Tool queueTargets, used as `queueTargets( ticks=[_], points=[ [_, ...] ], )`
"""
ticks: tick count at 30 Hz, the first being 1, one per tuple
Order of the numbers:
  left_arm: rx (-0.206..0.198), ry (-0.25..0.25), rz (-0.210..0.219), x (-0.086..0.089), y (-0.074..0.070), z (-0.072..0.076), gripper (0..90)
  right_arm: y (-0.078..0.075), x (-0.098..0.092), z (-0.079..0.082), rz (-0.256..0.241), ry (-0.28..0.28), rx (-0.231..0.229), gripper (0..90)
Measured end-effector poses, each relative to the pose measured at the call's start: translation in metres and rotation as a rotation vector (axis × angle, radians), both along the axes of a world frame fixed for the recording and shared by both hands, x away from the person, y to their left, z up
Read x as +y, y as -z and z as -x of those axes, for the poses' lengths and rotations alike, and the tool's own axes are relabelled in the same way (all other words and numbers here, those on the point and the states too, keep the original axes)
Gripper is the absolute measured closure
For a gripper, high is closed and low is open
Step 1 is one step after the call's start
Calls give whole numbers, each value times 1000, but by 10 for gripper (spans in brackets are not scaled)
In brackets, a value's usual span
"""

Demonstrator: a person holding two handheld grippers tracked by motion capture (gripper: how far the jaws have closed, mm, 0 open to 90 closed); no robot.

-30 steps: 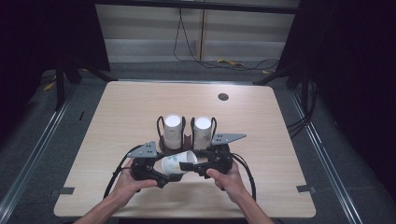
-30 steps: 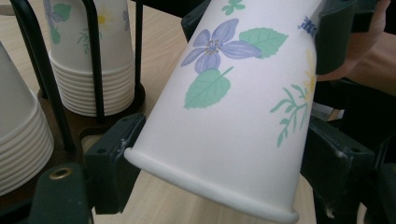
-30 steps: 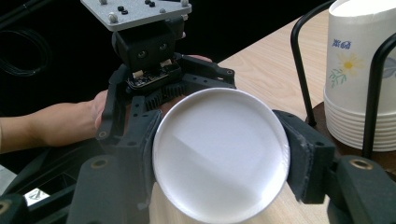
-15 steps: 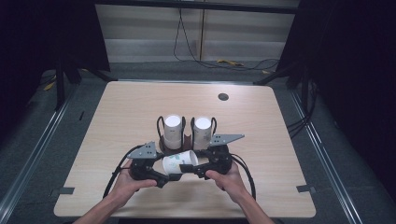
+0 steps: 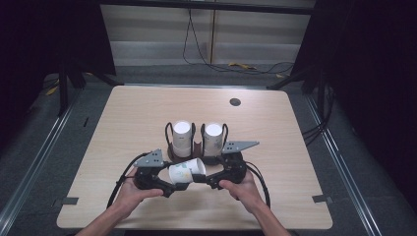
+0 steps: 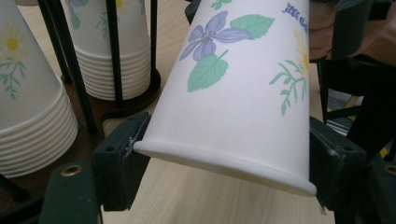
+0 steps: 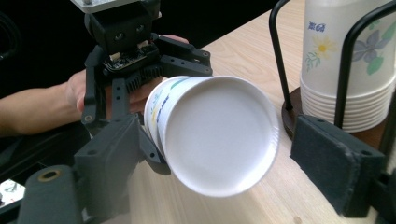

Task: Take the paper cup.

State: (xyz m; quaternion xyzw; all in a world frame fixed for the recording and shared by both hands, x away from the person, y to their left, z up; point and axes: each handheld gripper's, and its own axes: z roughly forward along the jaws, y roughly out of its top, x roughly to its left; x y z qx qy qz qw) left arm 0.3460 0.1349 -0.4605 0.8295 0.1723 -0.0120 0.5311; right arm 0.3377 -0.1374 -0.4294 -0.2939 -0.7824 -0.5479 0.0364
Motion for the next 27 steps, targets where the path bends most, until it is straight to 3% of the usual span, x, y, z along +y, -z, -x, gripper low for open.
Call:
queueTargets(
  ticks=[6, 9, 12, 18, 25, 27],
  points=[
    [16, -1, -42, 2, 1, -1, 243, -1, -5, 2, 58, -14, -14, 156],
    [38, 37, -49, 1, 2, 1, 239, -1, -6, 2, 94, -20, -17, 156],
    [17, 45, -81, -2, 3, 4, 240, 0, -6, 2, 145, -38, -23, 158],
    [31, 44, -107, -1, 0, 2, 244, -1, -6, 3, 182, -74, -23, 171],
    [24, 56, -158, -4, -7, -2, 245, -1, 0, 3, 271, -114, -36, 178],
    [0, 53, -182, -6, -5, 0, 245, -2, 2, 2, 292, -119, -45, 185]
  ],
)
